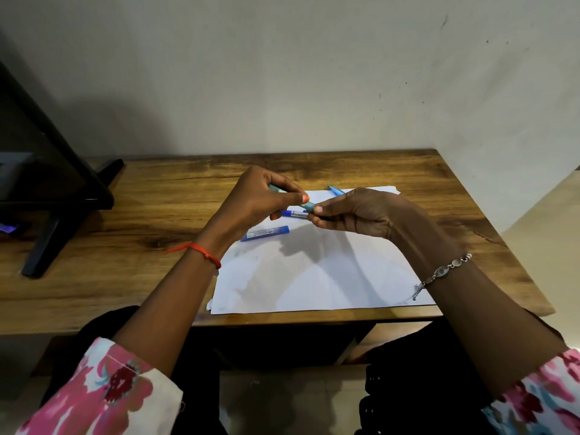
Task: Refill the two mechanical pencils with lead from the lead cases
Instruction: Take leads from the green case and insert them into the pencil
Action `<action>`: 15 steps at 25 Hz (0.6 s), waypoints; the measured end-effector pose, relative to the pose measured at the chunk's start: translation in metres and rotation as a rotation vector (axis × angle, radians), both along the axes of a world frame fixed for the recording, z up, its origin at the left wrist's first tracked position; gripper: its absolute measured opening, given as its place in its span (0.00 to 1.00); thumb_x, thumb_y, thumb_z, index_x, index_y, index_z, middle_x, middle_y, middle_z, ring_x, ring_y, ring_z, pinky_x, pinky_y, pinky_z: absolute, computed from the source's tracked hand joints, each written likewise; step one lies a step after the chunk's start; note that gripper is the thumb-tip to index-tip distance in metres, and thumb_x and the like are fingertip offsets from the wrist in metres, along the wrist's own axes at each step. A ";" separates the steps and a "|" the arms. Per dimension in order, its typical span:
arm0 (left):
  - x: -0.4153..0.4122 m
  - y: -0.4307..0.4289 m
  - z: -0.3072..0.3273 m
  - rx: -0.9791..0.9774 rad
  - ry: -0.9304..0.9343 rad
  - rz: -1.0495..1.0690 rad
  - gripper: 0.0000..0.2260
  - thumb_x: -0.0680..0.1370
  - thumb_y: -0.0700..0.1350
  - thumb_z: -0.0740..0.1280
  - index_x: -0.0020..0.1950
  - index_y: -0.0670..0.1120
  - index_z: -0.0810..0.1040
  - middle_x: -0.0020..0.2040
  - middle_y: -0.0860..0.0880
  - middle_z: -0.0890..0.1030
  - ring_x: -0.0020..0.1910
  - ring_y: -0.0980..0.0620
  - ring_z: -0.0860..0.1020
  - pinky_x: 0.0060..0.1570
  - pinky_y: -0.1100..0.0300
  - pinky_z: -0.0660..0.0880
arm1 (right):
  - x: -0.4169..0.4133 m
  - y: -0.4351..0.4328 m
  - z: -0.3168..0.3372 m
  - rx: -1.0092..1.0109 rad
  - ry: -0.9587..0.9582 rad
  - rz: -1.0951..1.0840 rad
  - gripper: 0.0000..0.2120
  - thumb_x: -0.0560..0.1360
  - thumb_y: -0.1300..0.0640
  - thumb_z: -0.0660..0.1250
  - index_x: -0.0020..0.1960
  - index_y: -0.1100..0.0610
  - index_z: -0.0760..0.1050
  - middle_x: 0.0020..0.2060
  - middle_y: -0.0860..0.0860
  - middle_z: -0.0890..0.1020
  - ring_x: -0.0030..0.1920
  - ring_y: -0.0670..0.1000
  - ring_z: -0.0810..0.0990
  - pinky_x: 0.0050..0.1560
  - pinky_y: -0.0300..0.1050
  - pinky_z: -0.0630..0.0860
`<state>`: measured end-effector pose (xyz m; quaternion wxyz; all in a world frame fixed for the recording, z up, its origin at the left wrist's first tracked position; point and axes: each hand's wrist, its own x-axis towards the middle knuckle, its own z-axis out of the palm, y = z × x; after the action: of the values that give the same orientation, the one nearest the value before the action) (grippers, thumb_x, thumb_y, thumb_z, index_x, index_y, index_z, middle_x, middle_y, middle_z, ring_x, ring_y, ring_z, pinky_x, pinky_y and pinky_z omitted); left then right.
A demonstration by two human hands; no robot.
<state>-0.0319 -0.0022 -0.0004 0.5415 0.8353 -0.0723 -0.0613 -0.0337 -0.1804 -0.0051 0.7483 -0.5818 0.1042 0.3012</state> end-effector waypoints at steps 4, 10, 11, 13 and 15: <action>0.000 0.001 -0.003 -0.025 -0.005 0.004 0.03 0.70 0.40 0.73 0.41 0.41 0.83 0.22 0.54 0.77 0.23 0.53 0.68 0.23 0.66 0.66 | -0.001 0.000 0.001 0.003 -0.004 -0.008 0.04 0.73 0.73 0.61 0.45 0.71 0.75 0.31 0.57 0.83 0.31 0.50 0.83 0.33 0.38 0.81; -0.003 0.000 -0.006 -0.141 0.058 0.000 0.01 0.70 0.36 0.71 0.41 0.40 0.82 0.28 0.51 0.81 0.26 0.58 0.78 0.27 0.67 0.76 | 0.002 -0.004 0.000 -0.103 -0.103 0.031 0.04 0.73 0.72 0.63 0.44 0.70 0.76 0.29 0.56 0.83 0.29 0.48 0.82 0.33 0.36 0.79; -0.003 0.000 -0.007 -0.164 0.084 -0.002 0.02 0.70 0.36 0.71 0.42 0.39 0.82 0.30 0.50 0.82 0.27 0.58 0.79 0.29 0.66 0.78 | 0.002 -0.005 -0.001 -0.127 -0.129 0.039 0.04 0.73 0.71 0.64 0.44 0.70 0.77 0.29 0.55 0.83 0.29 0.48 0.82 0.33 0.35 0.79; -0.003 0.001 -0.011 -0.192 0.138 -0.002 0.04 0.71 0.36 0.71 0.45 0.38 0.82 0.33 0.47 0.82 0.29 0.56 0.81 0.34 0.64 0.80 | 0.003 -0.007 -0.001 -0.169 -0.191 0.047 0.04 0.73 0.71 0.64 0.44 0.70 0.78 0.29 0.55 0.82 0.28 0.48 0.81 0.32 0.35 0.78; -0.003 0.001 -0.015 -0.205 0.181 -0.013 0.06 0.71 0.36 0.71 0.46 0.37 0.82 0.33 0.47 0.83 0.31 0.55 0.82 0.35 0.62 0.81 | 0.003 -0.010 -0.001 -0.227 -0.267 0.063 0.04 0.73 0.70 0.65 0.42 0.67 0.79 0.28 0.54 0.82 0.27 0.47 0.80 0.31 0.35 0.77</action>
<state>-0.0353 -0.0009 -0.0154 0.6282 0.7660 -0.0343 -0.1321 -0.0311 -0.1901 -0.0058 0.6752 -0.7003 0.0190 0.2309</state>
